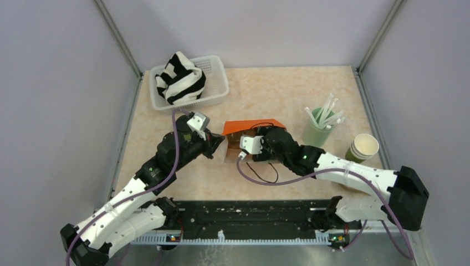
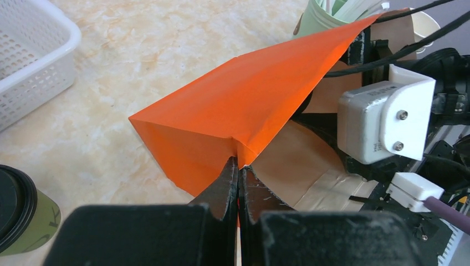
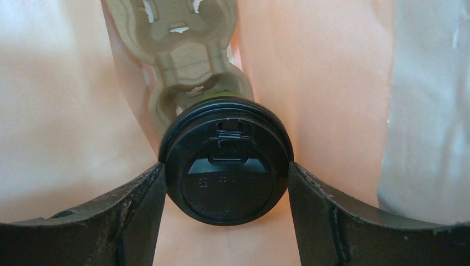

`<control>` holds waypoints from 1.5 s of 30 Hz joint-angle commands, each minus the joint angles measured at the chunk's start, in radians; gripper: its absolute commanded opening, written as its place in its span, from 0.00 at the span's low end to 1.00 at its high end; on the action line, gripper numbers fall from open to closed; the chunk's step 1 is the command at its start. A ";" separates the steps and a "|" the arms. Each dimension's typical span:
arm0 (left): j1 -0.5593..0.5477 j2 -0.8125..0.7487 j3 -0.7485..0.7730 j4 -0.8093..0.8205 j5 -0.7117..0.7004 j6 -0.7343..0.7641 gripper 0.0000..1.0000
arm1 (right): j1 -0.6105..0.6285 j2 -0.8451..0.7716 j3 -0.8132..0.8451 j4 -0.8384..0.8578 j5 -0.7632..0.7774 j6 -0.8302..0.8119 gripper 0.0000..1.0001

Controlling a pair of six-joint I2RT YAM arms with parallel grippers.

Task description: Pack the takeout coffee

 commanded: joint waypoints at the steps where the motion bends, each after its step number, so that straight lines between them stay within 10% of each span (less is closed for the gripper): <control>1: -0.009 -0.015 -0.014 0.015 0.014 0.005 0.00 | -0.025 0.023 -0.005 0.095 0.034 -0.019 0.48; 45: -0.010 0.039 0.074 -0.053 0.012 0.043 0.00 | -0.063 0.194 0.100 -0.072 -0.246 0.167 0.45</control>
